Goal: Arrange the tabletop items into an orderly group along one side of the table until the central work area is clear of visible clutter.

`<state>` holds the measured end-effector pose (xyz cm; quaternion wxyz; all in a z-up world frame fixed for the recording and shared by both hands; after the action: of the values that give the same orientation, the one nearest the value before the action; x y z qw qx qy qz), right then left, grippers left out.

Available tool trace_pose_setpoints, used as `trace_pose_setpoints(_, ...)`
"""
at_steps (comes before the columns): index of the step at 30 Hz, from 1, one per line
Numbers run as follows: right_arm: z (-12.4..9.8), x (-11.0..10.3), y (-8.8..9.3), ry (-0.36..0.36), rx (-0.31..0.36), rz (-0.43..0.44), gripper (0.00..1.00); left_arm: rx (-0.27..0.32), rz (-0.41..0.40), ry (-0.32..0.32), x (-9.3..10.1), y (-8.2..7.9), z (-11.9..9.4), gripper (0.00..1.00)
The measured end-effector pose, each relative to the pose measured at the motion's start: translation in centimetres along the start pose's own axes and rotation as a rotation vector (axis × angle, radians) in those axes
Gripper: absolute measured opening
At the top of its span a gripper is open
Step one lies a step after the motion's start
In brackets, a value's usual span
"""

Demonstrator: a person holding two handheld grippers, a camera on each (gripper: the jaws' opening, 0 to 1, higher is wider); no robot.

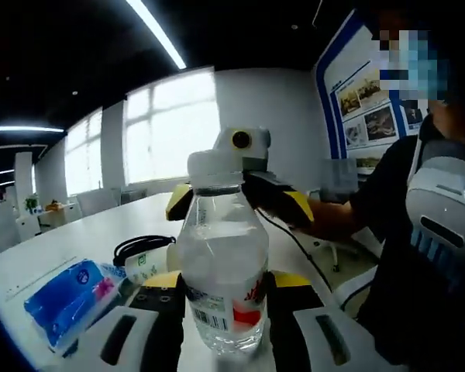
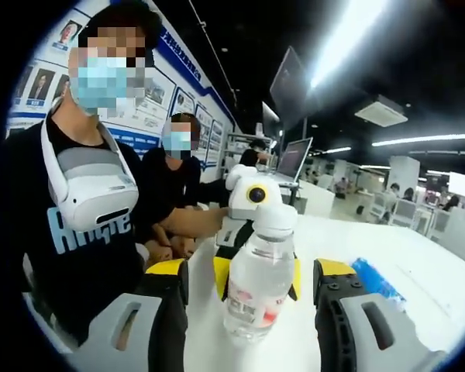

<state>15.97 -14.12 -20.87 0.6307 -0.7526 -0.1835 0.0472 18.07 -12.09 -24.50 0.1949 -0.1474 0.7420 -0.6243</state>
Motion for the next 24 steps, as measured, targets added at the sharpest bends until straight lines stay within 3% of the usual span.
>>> trace_pose_setpoints(6, -0.4, -0.1, 0.8, 0.074, -0.036, 0.020, 0.68, -0.015, -0.017, -0.102, -0.1, 0.0, -0.1, 0.39)
trace_pose_setpoints(8, -0.7, 0.4, 0.9, 0.148, -0.045, 0.041, 0.68, -0.015, -0.011, -0.127, -0.1, 0.0, -0.1, 0.40)
trace_pose_setpoints(11, -0.6, 0.0, 0.1, 0.168, -0.012, 0.062, 0.69, -0.014, -0.012, -0.137, -0.2, 0.0, -0.1, 0.40)
trace_pose_setpoints(18, -1.3, -0.4, -0.3, 0.262, -0.022, 0.088, 0.72, -0.019, -0.017, -0.203, -0.3, 0.0, -0.2, 0.40)
trace_pose_setpoints(24, -3.2, 0.3, 0.9, 0.392, -0.069, 0.144, 0.73, -0.023, -0.003, -0.266, -0.3, 0.0, -0.4, 0.40)
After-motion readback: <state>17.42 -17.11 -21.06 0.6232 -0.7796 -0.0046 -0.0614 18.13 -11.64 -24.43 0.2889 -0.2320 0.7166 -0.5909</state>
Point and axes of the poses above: the point that each gripper's makers call its tool centre point, and the gripper's own axes: z roughly forward along the fingers, x roughly to its right, y roughly out of its underside, the point moved 1 cm from there along -z, roughly backward along the fingers, and after that the axes turned 8 degrees about -y, right-handed, at the moved point
